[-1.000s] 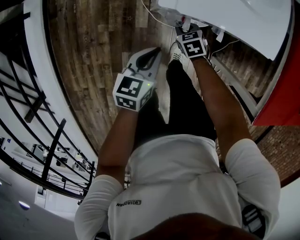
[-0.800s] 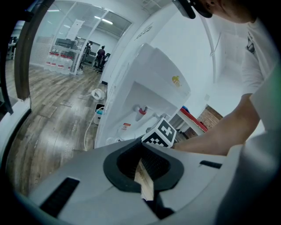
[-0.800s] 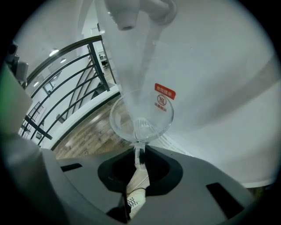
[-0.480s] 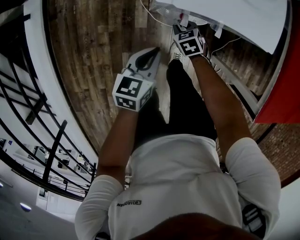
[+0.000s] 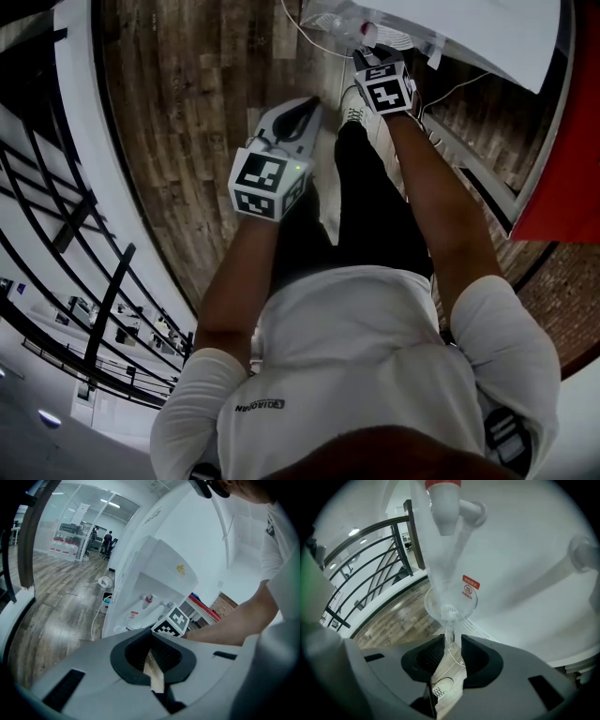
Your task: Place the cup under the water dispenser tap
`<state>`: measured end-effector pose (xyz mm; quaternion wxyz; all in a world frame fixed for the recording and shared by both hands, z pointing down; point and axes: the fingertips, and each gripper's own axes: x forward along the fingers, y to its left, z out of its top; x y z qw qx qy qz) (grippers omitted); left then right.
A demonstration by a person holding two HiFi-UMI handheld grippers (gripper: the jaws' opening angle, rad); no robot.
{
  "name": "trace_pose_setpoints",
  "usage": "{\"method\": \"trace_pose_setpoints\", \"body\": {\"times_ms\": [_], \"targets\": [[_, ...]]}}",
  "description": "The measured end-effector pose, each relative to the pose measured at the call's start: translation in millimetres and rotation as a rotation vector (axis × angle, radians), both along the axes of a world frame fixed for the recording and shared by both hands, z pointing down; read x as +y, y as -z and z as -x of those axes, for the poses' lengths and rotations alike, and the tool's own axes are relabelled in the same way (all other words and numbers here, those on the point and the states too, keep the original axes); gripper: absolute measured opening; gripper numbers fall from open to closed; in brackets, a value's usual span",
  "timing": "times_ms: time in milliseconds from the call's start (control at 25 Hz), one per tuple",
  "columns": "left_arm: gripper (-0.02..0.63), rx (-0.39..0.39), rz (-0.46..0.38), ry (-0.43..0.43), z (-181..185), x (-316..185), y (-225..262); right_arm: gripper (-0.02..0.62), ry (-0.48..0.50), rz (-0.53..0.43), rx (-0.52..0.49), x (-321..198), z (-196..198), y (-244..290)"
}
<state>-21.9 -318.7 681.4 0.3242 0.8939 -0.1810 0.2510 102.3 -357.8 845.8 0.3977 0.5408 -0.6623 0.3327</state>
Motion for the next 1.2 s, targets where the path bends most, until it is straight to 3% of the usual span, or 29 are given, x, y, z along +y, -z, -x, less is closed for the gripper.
{"method": "trace_pose_setpoints", "body": {"times_ms": [280, 680, 880, 1200], "targets": [[-0.005, 0.006, -0.016, -0.023, 6.7, 4.2, 22.0, 0.091, -0.069, 0.007, -0.023, 14.6, 1.2, 23.1], [-0.005, 0.034, -0.042, -0.049, 32.1, 9.6, 77.7, 0.090, -0.061, -0.027, -0.037, 33.4, 32.0, 92.9], [-0.005, 0.034, -0.059, -0.031, 50.1, 1.4, 104.8, 0.091, -0.046, -0.093, -0.069, 33.8, 52.1, 141.3], [-0.005, 0.073, -0.160, -0.128, 56.6, 6.6, 173.6, 0.089, -0.024, -0.193, -0.073, 41.9, 75.0, 233.1]]}}
